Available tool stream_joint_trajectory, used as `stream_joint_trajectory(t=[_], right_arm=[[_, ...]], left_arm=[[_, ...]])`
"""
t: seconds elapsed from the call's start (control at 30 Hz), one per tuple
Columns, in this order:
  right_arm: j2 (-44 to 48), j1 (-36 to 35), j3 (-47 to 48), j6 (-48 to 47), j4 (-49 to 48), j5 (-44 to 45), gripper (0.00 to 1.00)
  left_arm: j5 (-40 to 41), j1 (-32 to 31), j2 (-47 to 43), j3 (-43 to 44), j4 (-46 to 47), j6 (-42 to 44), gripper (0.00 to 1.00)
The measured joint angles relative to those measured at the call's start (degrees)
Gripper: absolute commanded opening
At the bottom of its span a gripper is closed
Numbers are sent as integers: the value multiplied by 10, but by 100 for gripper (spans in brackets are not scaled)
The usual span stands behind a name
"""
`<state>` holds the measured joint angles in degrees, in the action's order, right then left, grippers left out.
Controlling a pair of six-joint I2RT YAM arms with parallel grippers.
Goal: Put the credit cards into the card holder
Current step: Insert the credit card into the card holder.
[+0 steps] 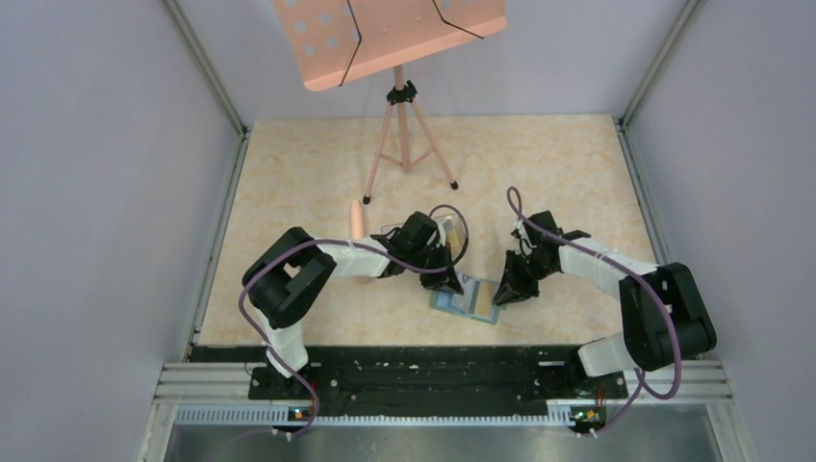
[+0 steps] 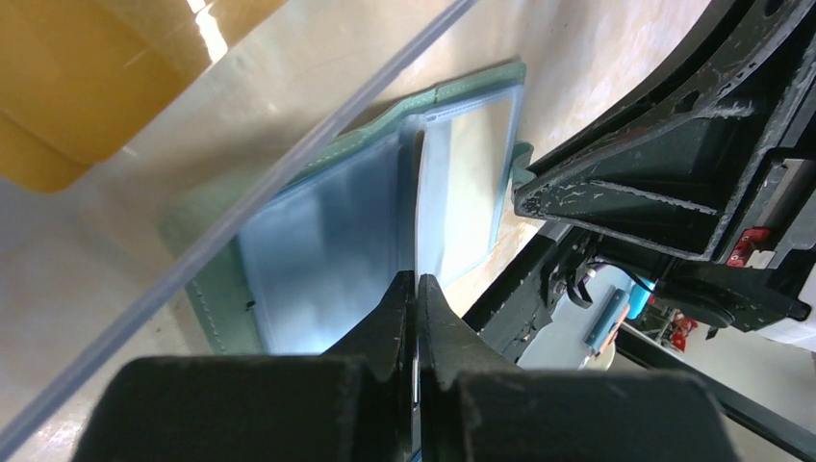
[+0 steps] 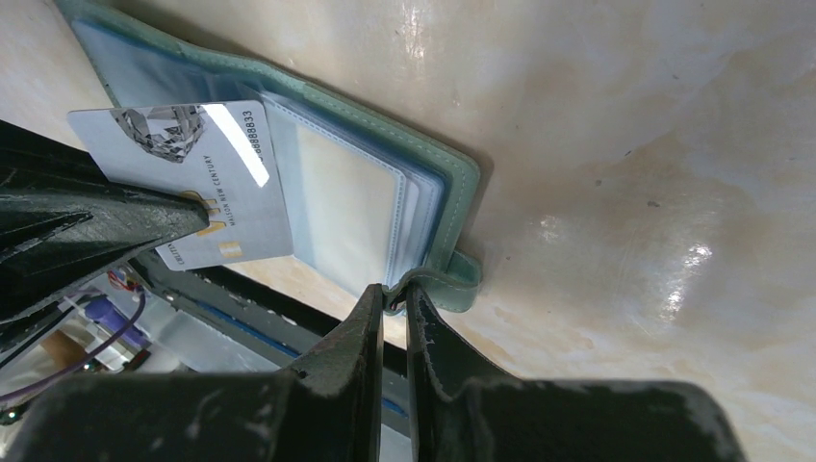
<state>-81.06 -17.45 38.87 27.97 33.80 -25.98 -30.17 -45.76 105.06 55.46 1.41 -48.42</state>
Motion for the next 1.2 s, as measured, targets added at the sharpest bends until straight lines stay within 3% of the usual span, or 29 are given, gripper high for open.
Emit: stream_joint_trajectory(t=[0.07, 0.63, 0.67, 0.8, 0.93, 1.03, 1.2], right_arm=[[-3, 0, -2, 0, -5, 0, 0], [-16, 0, -6, 3, -12, 5, 0], [-16, 0, -6, 3, -11, 4, 3], [8, 0, -6, -3, 2, 9, 32], [64, 0, 14, -19, 27, 10, 39], [87, -1, 43, -32, 31, -1, 34], [80, -24, 54, -48, 30, -25, 6]], left_arm=[[-1, 0, -1, -8, 10, -4, 0], [1, -5, -3, -15, 24, -13, 0], [3, -8, -3, -13, 21, -12, 0], [7, -19, -3, -8, 10, -9, 0], [7, -24, -3, -7, 2, -9, 0], [8, -24, -3, -1, -9, -7, 0], [9, -24, -1, 5, -23, -4, 0]])
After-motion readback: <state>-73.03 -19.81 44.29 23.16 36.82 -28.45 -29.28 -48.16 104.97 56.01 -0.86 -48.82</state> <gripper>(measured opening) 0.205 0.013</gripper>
